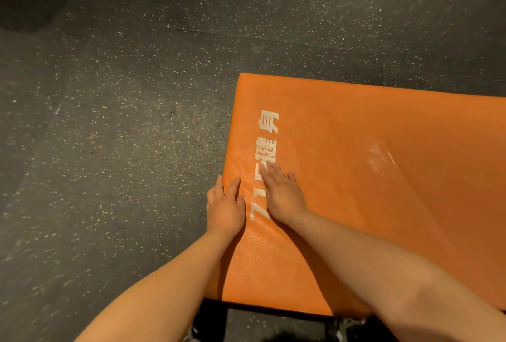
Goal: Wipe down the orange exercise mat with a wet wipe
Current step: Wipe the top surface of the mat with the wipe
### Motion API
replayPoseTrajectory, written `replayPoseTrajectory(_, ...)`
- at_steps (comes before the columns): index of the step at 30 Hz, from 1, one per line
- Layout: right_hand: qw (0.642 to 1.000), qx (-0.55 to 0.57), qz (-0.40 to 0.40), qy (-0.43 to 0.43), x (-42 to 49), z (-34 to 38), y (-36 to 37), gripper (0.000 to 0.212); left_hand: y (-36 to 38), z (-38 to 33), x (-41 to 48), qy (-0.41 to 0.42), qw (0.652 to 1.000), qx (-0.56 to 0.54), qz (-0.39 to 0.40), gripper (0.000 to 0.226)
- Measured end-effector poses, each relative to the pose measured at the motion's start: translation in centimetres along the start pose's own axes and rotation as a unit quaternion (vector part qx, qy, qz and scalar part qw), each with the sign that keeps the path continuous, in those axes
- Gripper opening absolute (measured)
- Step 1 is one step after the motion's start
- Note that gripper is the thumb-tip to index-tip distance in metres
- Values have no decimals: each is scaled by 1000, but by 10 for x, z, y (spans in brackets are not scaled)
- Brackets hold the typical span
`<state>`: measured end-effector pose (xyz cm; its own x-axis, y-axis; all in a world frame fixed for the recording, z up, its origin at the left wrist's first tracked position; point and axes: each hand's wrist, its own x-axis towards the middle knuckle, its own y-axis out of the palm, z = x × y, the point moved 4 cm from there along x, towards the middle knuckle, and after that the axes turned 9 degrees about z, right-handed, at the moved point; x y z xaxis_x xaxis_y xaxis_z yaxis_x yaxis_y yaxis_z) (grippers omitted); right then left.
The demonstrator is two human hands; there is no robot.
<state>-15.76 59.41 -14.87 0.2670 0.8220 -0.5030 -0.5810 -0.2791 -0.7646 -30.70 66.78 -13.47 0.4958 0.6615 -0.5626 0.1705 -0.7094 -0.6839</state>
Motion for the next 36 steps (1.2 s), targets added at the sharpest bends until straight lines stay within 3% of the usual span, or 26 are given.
replayPoseTrajectory(4,994,1,36,-101,-61,32,38,55,19,3,-37,-4,999,49,7,50)
replayPoseTrajectory(7,990,-19,64,-128,-90,38,57,53,40,10,-69,-7,997,76,14,51)
replayPoseTrajectory(10,989,-74,68,-108,-87,32,48,54,49,15,-91,-26,996,89,14,52)
replayPoseTrajectory(14,997,-47,53,12,-97,38,49,59,52,15,-107,-28,995,94,24,50)
replayPoseTrajectory(20,993,-54,87,-64,-137,44,61,56,71,22,-142,-47,993,104,28,52)
replayPoseTrajectory(25,995,-70,65,21,-140,38,56,57,75,17,-150,-52,993,105,20,52)
replayPoseTrajectory(29,993,-32,99,-50,-169,61,74,58,75,21,-154,-36,996,63,45,58)
replayPoseTrajectory(32,986,-70,113,-104,-174,52,74,62,74,20,-158,-25,997,67,44,67)
replayPoseTrajectory(36,995,-60,64,43,-165,27,63,64,73,19,-156,-22,994,96,36,68)
